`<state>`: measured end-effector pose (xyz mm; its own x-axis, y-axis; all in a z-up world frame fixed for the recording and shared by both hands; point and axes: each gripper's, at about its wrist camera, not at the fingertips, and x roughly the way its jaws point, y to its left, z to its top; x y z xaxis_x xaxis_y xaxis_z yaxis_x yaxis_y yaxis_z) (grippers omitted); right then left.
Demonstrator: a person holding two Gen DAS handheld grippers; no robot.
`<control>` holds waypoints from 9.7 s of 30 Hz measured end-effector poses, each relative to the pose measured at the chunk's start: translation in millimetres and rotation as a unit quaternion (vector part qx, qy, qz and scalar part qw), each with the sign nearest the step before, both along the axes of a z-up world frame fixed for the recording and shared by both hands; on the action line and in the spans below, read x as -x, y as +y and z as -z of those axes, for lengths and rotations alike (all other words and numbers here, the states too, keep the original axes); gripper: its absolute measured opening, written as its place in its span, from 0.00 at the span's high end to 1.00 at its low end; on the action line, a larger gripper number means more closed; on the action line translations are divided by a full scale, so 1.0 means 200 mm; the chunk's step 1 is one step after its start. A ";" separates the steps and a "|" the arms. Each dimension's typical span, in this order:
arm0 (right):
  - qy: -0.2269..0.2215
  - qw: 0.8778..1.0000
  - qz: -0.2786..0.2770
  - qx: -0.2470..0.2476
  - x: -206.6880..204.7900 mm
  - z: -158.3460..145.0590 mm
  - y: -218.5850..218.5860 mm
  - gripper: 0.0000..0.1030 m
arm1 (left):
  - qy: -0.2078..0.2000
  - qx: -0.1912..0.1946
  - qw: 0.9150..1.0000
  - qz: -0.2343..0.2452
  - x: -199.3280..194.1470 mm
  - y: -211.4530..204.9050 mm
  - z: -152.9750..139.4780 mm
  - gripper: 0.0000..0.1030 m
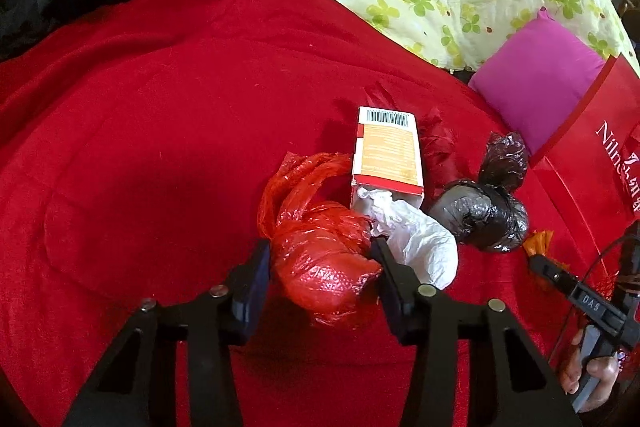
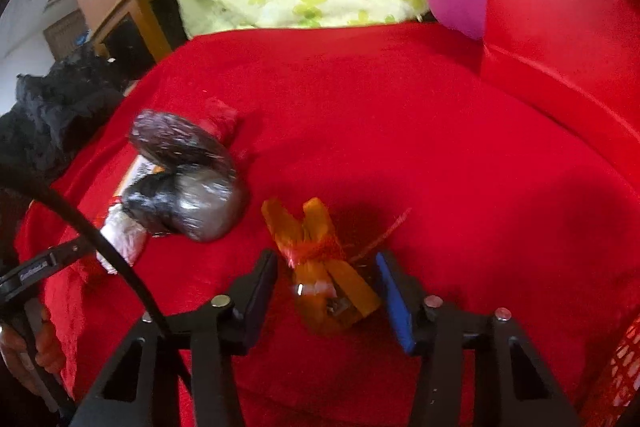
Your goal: Collect trash
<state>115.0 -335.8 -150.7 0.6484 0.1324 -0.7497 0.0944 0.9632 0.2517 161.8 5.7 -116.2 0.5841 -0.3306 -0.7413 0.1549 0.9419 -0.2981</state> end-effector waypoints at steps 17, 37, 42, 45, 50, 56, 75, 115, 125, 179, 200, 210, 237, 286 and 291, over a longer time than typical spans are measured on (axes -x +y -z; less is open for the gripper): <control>-0.044 0.998 -0.008 -0.049 0.29 -0.19 0.11 0.68 | -0.080 -0.045 0.996 -0.021 0.35 -0.01 -0.30 0.56; -0.115 0.991 -0.049 -0.055 0.85 -0.57 0.31 0.68 | -0.142 -0.103 0.984 0.014 0.86 -0.24 -0.59 0.56; -0.128 0.989 -0.050 -0.058 0.95 -0.64 0.33 0.68 | -0.150 -0.111 0.982 0.020 0.93 -0.29 -0.63 0.56; -0.135 0.988 -0.053 -0.056 1.00 -0.67 0.33 0.68 | -0.157 -0.114 0.981 0.025 0.98 -0.30 -0.65 0.56; -0.143 0.987 -0.055 -0.051 1.07 -0.70 0.34 0.68 | -0.167 -0.120 0.978 0.032 1.03 -0.33 -0.69 0.56; -0.150 0.986 -0.056 -0.046 1.11 -0.74 0.33 0.68 | -0.173 -0.128 0.976 0.042 1.07 -0.37 -0.71 0.56; -0.162 0.985 -0.048 -0.045 1.21 -0.77 0.28 0.68 | -0.187 -0.147 0.969 0.062 1.13 -0.44 -0.74 0.56; 0.049 0.995 -0.085 0.004 1.01 -0.06 0.29 0.51 | -0.138 -0.142 0.979 0.041 1.06 -0.34 -0.60 0.56; 0.051 0.997 -0.060 -0.004 0.99 0.03 0.25 0.62 | -0.139 -0.141 0.979 0.041 1.06 -0.32 -0.60 0.56; -0.222 0.975 0.019 -0.002 1.59 -0.98 -0.04 0.63 | -0.246 -0.163 0.943 0.152 1.40 -0.84 -0.97 0.56; -0.226 0.972 0.063 -0.009 1.66 -0.95 -0.23 0.63 | -0.239 -0.178 0.937 0.183 1.42 -1.00 -0.92 0.56; -0.224 0.970 0.090 -0.013 1.69 -0.92 -0.34 0.62 | -0.241 -0.181 0.931 0.204 1.42 -1.12 -0.90 0.56; -0.227 0.947 0.225 -0.019 1.90 -0.88 -0.79 0.59 | -0.174 -0.064 0.937 0.296 1.10 -1.44 -0.82 0.24; -0.109 0.984 -0.128 -0.065 -0.10 -0.32 0.38 0.35 | -0.069 -0.088 0.994 -0.021 0.20 0.04 -0.10 0.25; -0.190 0.969 -0.153 -0.031 0.15 -0.58 0.50 0.20 | -0.059 -0.074 0.994 -0.049 0.27 0.13 -0.14 0.25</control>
<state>84.9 -234.9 -34.7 0.7997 0.3992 -0.4485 -0.3036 0.9133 0.2716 108.5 31.6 -87.5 0.6943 -0.1610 -0.7015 0.0864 0.9863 -0.1409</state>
